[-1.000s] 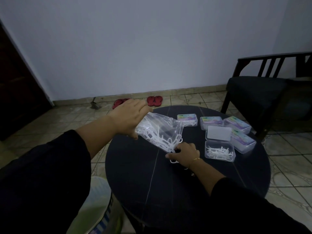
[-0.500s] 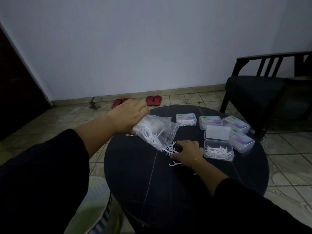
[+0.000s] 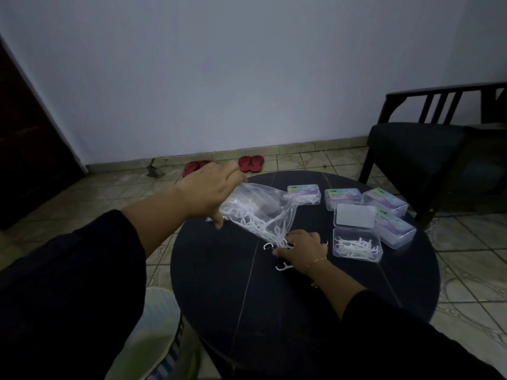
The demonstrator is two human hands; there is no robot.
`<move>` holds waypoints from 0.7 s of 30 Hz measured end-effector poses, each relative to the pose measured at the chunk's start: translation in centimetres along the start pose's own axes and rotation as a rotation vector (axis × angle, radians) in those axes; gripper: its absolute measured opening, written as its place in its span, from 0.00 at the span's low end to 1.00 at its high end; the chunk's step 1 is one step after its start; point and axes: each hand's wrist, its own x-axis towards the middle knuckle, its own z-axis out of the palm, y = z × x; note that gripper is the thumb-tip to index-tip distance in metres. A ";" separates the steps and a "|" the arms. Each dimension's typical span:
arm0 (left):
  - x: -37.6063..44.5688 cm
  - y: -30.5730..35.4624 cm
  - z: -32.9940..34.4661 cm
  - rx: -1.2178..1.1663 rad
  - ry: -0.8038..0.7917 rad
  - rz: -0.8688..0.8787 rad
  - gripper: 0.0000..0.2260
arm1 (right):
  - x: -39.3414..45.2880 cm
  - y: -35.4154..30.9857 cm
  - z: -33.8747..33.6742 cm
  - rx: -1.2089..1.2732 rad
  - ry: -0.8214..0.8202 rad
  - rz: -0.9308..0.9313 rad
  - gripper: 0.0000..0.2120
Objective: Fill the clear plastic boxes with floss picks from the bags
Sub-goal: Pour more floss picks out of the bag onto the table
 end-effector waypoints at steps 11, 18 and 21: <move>0.2 -0.2 0.2 -0.150 -0.009 0.017 0.39 | -0.4 -0.2 -0.9 -0.001 0.043 0.011 0.33; 0.4 -0.6 0.6 -0.244 0.094 0.042 0.36 | -0.6 -0.8 -0.5 -0.092 -0.069 -0.051 0.34; 0.4 -0.7 0.8 -0.250 0.150 0.062 0.35 | -0.8 -1.0 -0.2 -0.093 -0.066 -0.055 0.33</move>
